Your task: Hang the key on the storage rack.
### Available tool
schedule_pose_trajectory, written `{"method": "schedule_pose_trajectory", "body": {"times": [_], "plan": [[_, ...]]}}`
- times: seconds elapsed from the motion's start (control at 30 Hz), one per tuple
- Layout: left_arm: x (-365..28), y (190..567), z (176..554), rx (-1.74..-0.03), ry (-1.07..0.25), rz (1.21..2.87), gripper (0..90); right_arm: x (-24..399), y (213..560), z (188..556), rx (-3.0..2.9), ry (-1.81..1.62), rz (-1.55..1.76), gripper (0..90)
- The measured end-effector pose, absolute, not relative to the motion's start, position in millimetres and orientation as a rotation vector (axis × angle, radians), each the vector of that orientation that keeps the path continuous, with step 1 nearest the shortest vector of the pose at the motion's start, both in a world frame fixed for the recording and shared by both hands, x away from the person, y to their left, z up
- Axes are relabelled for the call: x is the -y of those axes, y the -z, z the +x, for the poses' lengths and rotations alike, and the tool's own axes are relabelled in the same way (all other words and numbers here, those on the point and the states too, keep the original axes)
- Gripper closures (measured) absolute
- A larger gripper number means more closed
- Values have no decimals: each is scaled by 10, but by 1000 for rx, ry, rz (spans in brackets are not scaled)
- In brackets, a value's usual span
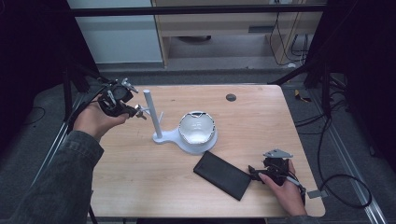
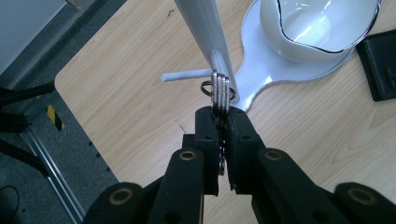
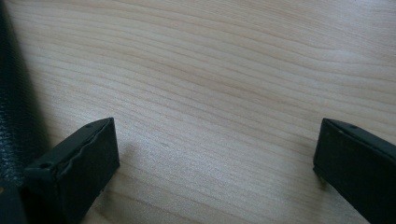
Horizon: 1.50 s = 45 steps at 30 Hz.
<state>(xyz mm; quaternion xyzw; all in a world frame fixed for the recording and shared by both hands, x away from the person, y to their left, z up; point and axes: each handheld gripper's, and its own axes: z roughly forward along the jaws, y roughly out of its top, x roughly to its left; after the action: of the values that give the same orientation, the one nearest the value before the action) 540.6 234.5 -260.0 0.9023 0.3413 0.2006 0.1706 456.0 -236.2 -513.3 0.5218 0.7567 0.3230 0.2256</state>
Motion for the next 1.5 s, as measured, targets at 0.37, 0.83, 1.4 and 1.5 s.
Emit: {"method": "schedule_pose_trajectory", "body": {"times": [0.37,0.83,1.4,1.5], "plan": [[-2331,2607,5435,-979,-576,2562,842,2362,5133,4560,-2086,-891,1439,4],[-2319,2661,5461,-977,-588,2577,841,2362,5133,4560,-2086,-891,1439,4],[-2416,2717,4994,-891,-676,2451,569,2359,5133,4558,-2089,-891,1439,4],[-2367,2794,4857,-852,-665,2438,543,2359,5132,4557,-2089,-893,1439,4]]}}
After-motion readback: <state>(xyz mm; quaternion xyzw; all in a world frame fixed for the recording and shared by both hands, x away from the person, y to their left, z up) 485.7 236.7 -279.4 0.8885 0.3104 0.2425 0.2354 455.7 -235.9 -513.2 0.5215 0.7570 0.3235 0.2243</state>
